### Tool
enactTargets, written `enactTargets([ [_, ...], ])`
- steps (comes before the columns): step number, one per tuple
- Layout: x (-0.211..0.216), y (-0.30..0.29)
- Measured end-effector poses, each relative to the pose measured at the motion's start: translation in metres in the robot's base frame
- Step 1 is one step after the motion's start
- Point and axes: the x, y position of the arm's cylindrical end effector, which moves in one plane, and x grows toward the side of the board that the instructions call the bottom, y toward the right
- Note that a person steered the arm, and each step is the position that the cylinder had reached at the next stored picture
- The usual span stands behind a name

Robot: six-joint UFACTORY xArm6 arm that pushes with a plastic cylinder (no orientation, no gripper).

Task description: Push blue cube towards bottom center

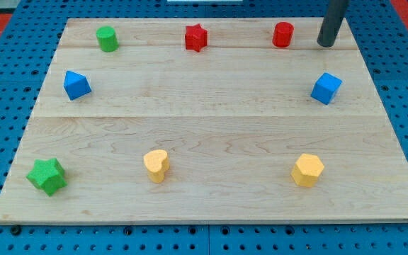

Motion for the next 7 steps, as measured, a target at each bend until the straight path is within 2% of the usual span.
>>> enactTargets([
  [1, 0.023, 0.067],
  [2, 0.067, 0.086],
  [3, 0.083, 0.074],
  [4, 0.090, 0.032],
  [5, 0.111, -0.038],
  [7, 0.155, -0.052],
])
